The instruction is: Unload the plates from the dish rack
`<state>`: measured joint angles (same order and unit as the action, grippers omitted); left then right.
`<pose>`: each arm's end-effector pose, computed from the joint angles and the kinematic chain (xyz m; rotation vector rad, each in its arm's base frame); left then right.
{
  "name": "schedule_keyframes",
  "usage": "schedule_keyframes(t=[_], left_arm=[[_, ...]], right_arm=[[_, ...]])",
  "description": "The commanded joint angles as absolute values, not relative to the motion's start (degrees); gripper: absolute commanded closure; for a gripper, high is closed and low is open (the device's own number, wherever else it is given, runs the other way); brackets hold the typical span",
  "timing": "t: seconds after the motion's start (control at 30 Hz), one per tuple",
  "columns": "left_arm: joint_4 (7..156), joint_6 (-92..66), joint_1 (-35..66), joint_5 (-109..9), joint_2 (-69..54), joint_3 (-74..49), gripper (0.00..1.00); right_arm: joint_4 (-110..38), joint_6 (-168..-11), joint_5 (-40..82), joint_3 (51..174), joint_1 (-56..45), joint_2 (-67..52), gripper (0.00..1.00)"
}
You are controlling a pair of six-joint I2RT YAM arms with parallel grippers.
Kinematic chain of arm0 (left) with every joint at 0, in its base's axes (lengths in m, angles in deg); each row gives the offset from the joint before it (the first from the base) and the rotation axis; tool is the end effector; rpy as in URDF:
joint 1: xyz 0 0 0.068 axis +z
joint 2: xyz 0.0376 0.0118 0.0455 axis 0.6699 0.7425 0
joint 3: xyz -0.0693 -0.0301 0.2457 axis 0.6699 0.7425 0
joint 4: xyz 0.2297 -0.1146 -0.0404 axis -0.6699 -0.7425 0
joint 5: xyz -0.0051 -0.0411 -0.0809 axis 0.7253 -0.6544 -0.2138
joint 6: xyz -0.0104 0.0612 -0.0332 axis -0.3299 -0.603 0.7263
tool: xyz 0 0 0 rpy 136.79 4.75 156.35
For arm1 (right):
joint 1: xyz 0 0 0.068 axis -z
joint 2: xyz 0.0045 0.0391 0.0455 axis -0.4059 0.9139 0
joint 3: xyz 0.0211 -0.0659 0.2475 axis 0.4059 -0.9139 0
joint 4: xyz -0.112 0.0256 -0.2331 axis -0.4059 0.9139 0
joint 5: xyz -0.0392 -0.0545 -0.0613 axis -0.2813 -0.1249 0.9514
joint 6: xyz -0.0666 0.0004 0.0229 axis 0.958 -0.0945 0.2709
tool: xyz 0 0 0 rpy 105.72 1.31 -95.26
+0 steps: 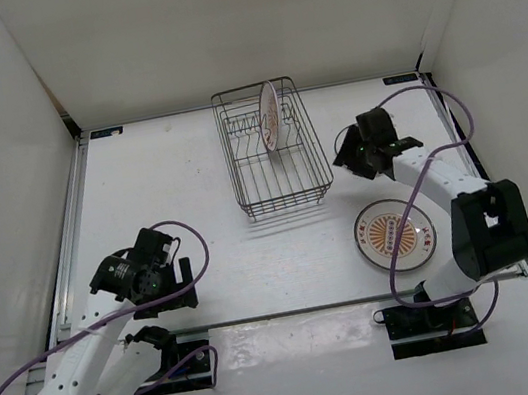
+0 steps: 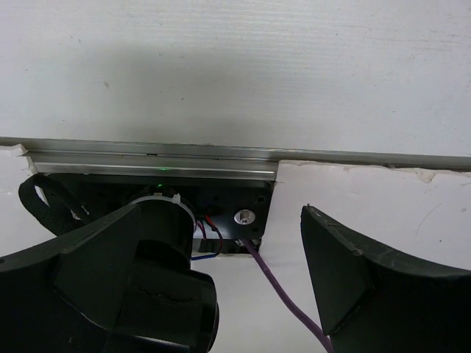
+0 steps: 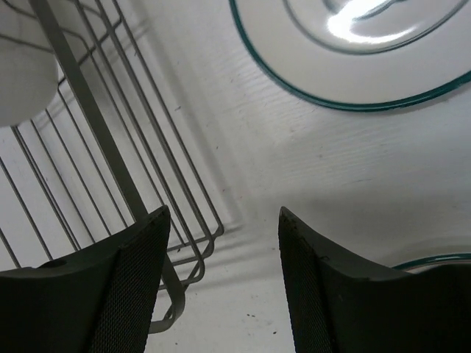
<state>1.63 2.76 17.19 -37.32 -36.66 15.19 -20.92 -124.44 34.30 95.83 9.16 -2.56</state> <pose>0.1087 -0.0453 0.2158 -0.0864 2.9362 -0.0159 0.3321 0.0816 0.2143 0.5989 2.2651 0.3789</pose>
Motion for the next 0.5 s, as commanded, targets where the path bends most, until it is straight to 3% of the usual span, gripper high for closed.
schedule_keyframes(t=[0.0,0.37,0.47], left_arm=[[1.34,2.48,17.45,-35.38,-36.78,13.12,0.00],[1.25,2.56,17.53,-34.94,-35.81,12.94,0.00],[1.25,3.00,17.53,-35.11,-35.90,13.03,0.00]], right_arm=[[-25.00,-122.09,29.07,98.46,6.99,-1.71,0.36],[-21.76,-126.04,30.39,95.56,2.15,-2.40,0.39],[-19.83,-125.78,35.56,95.56,1.62,-4.42,0.39]])
